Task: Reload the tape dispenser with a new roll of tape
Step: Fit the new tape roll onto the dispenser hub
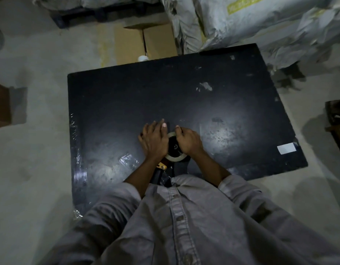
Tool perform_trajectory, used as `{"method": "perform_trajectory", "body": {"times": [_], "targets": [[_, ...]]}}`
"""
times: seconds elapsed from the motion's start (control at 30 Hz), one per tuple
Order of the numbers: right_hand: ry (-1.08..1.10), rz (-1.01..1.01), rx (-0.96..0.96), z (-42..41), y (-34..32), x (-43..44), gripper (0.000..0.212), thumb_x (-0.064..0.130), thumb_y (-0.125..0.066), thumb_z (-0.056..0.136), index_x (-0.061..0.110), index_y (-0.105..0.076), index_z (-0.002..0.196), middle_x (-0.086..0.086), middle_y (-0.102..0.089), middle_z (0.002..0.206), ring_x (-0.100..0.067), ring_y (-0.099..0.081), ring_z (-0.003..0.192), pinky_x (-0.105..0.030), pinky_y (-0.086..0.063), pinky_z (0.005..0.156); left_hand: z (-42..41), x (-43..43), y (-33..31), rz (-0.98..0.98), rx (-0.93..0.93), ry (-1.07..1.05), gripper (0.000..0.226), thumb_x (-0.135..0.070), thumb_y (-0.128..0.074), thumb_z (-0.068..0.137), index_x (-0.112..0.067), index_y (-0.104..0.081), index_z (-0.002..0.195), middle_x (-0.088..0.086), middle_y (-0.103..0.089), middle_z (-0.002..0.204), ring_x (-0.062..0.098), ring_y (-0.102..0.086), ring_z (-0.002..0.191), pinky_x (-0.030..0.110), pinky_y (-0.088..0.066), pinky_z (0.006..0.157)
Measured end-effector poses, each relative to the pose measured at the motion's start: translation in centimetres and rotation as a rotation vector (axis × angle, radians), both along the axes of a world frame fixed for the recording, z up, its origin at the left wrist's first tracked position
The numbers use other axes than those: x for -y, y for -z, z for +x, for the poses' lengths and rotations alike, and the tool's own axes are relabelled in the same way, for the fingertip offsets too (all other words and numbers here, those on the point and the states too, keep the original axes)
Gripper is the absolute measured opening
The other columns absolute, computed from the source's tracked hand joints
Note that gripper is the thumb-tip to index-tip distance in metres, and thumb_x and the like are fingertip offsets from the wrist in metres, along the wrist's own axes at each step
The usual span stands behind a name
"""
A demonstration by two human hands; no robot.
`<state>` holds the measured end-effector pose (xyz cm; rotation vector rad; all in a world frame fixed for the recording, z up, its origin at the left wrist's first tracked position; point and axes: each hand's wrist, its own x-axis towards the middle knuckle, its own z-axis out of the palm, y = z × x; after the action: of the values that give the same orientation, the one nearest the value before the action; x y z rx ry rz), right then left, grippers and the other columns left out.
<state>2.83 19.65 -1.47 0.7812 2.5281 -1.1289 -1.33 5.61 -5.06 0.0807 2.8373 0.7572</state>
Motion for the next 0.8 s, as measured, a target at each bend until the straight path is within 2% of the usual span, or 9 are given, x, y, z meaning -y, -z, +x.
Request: {"method": "perform_trajectory", "body": {"times": [0.07,0.23,0.4,0.6,0.7,0.8], "targets": [[0.016,-0.013,-0.025,0.1,0.3,-0.1,0.058,0.053,-0.035,0.116,0.015,-0.076,0.105,-0.019,-0.078,0.114,-0.038,-0.071,0.105,-0.04,-0.049,0.085,-0.2,0.0,0.1,-0.033,0.003,0.025,0.069,-0.063,-0.015,0.11,-0.039,-0.055,0.161,-0.002,-0.056,0.167,0.028,-0.038,0.16,0.06,-0.03,0.124],[0.045,-0.004,-0.045,-0.4,1.2,-0.3,0.047,0.052,-0.042,0.114,0.019,-0.074,0.103,-0.013,-0.079,0.107,-0.035,-0.072,0.101,-0.041,-0.054,0.085,-0.5,-0.1,0.0,-0.071,0.011,0.028,0.071,-0.061,-0.011,0.111,-0.035,-0.046,0.167,0.0,-0.052,0.17,0.029,-0.036,0.161,0.06,-0.031,0.123],[0.095,0.007,-0.05,0.1,1.8,0.0,0.043,0.055,-0.045,0.111,0.025,-0.075,0.102,-0.002,-0.074,0.092,-0.025,-0.068,0.086,-0.035,-0.047,0.074,-0.2,0.1,-0.1,-0.084,0.002,0.045,0.069,-0.058,-0.009,0.113,-0.034,-0.042,0.169,0.002,-0.049,0.171,0.029,-0.035,0.161,0.062,-0.033,0.121],[0.135,0.124,-0.107,0.0,1.6,0.5,0.039,0.051,-0.047,0.106,0.024,-0.076,0.1,0.0,-0.075,0.093,-0.022,-0.066,0.083,-0.034,-0.05,0.071,-0.2,0.0,0.4,-0.113,-0.013,0.044,0.069,-0.056,-0.009,0.114,-0.032,-0.042,0.17,0.001,-0.048,0.171,0.029,-0.035,0.161,0.063,-0.035,0.12],[0.171,0.171,-0.143,0.2,1.7,1.2,0.042,0.05,-0.043,0.103,0.022,-0.073,0.095,-0.001,-0.075,0.091,-0.024,-0.069,0.082,-0.037,-0.056,0.071,-0.1,0.1,0.5,-0.119,-0.011,0.048,0.068,-0.056,-0.009,0.115,-0.031,-0.042,0.17,0.001,-0.048,0.171,0.029,-0.035,0.161,0.063,-0.035,0.12],[0.154,0.229,-0.128,0.0,1.4,1.3,0.04,0.047,-0.044,0.105,0.02,-0.072,0.095,-0.005,-0.075,0.092,-0.028,-0.07,0.085,-0.037,-0.052,0.069,-0.1,-0.1,0.3,-0.11,-0.016,0.031,0.07,-0.056,-0.009,0.114,-0.029,-0.044,0.168,0.002,-0.049,0.17,0.03,-0.036,0.16,0.063,-0.035,0.119]]}}
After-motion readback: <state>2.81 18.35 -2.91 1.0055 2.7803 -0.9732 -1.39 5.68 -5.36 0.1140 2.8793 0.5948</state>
